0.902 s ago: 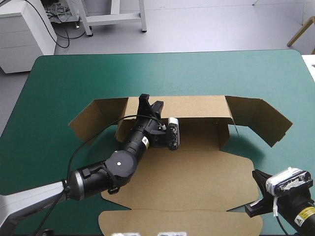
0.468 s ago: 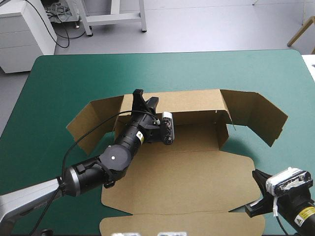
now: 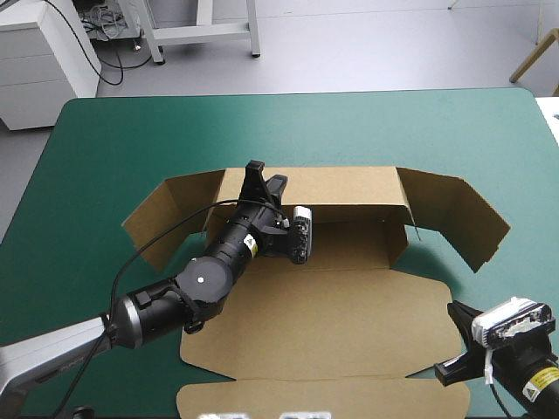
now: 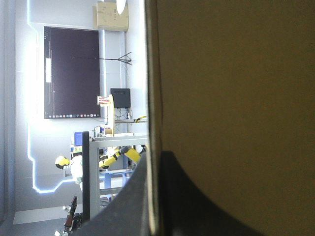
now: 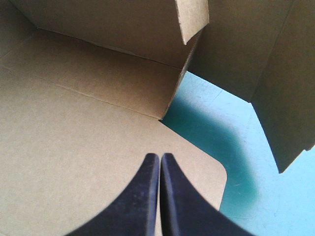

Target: Fold the box

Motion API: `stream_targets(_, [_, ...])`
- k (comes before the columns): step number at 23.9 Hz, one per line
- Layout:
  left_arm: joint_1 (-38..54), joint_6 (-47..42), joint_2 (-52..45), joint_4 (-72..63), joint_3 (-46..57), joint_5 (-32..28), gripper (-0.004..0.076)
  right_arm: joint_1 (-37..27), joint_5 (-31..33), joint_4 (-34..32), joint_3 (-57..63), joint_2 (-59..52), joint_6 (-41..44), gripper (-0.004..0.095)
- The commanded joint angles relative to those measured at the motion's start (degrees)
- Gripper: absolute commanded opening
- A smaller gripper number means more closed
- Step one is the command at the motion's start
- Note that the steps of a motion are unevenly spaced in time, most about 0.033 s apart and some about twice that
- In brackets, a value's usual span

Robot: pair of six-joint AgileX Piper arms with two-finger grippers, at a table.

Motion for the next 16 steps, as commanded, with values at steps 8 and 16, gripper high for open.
stream_targets(8, [0.05, -0.10, -0.84, 6.36, -2.11, 2.01, -0.0010, -0.32, -4.52, 2.34, -1.81, 0.58, 1.34, 0.0614])
stream_targets(16, [0.05, -0.10, 2.96, 6.36, -2.11, 6.06, -0.0010, -0.32, -6.67, -6.63, -13.45, 8.14, 14.55, 0.0833])
